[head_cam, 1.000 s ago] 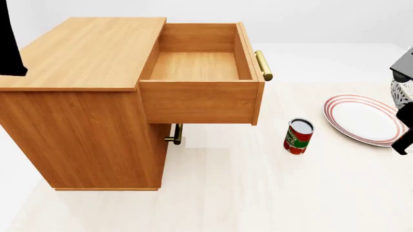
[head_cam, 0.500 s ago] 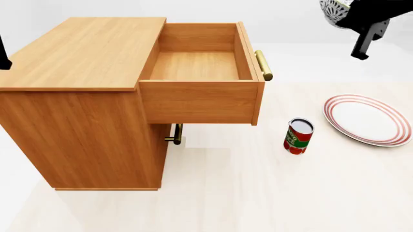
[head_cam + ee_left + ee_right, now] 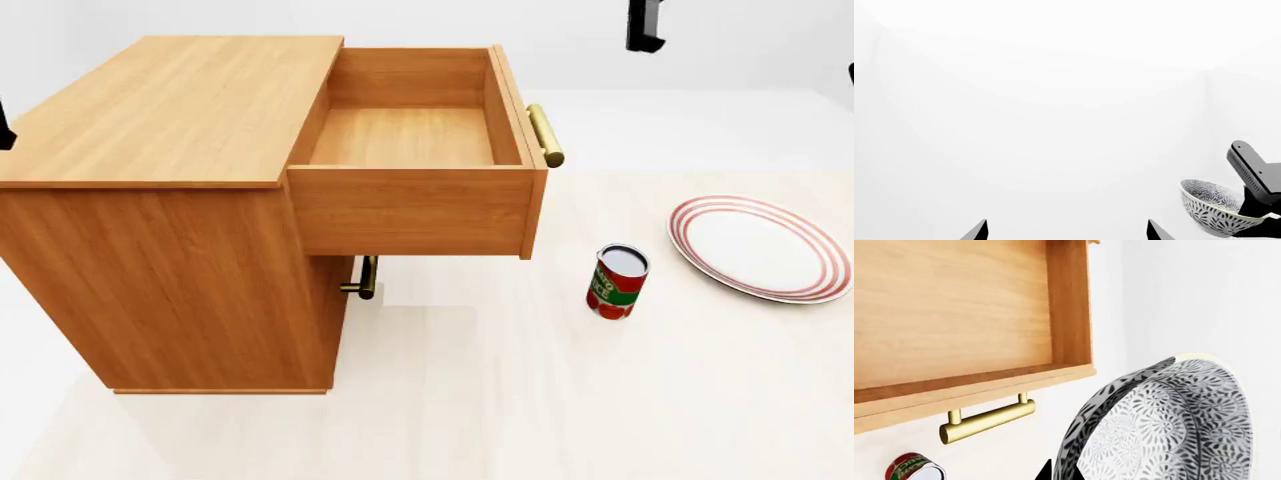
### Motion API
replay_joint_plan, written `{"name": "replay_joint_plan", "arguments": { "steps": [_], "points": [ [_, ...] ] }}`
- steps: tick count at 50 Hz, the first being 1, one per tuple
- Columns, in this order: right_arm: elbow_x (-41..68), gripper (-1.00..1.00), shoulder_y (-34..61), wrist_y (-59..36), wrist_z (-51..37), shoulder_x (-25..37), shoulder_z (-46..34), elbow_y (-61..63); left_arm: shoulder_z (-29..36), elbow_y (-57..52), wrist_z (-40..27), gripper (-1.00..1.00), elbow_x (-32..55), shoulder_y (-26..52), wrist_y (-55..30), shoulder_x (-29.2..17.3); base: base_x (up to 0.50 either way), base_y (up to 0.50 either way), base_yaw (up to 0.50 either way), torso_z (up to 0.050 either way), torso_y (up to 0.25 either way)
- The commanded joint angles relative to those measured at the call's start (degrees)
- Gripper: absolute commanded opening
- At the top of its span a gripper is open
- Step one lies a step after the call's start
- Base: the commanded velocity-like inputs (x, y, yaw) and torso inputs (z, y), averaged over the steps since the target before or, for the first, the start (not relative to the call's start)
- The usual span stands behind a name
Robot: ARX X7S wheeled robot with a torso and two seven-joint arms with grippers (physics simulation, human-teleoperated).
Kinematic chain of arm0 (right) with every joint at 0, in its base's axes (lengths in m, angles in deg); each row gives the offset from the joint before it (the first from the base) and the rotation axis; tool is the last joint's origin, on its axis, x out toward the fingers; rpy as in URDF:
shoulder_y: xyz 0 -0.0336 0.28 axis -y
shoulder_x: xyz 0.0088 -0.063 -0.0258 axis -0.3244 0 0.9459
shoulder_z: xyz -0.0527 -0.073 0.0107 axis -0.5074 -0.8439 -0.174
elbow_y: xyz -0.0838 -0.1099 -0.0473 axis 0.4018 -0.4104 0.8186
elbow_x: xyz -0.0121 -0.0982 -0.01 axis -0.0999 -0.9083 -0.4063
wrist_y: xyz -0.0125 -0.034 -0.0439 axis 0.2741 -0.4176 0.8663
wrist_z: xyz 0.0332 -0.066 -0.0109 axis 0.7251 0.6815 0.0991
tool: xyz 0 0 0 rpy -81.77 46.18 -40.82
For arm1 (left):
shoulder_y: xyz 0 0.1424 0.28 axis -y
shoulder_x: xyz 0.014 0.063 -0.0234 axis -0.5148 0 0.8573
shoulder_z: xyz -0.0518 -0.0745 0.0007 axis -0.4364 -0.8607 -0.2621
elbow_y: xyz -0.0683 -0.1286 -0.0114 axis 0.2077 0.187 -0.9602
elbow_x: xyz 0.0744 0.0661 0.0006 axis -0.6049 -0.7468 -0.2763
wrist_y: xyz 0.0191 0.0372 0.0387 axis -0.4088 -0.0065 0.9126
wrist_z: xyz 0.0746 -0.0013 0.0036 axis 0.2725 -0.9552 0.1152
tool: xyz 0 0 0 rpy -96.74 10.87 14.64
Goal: Put the bowl in the top drawer of the cabinet.
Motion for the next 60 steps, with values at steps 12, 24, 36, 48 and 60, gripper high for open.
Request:
{"name": "replay_joint_plan", "arguments": {
  "steps": [12,24,36,48,60],
  "points": [
    [-5.0,-1.0,-1.21,7.6,3.13,-8.6,9.57,-2.82,-2.33,-0.9,1.1,1.0,2.13,-1.49,1.03,-0.12,0.0,0.0,0.0,0.0,0.001],
    [7.68,-1.0,-1.29,8.73,1.44,-8.61,-0.53,-0.69,-3.88,-1.93,3.02,1.0,1.65,-1.4,1.24,-0.58,0.0,0.0,0.0,0.0,0.0],
    [9.11,-1.0,-1.49,6.56,2.32,-8.61,-1.85,1.15,-4.76,-2.79,5.32,1.0,0.0,-1.83,0.95,-0.34,0.0,0.0,0.0,0.0,0.001],
    [8.76,-1.0,-1.08,4.79,3.14,-8.61,-2.14,1.87,-5.22,-3.13,6.4,1.0,0.23,-2.32,0.92,-0.65,0.0,0.0,0.0,0.0,0.0],
    [8.8,-1.0,-0.37,4.49,3.67,-8.61,-2.36,2.52,-6.16,-3.37,6.07,1.0,2.78,-1.93,1.79,-2.21,0.0,0.0,0.0,0.0,-0.021]
  ]
}}
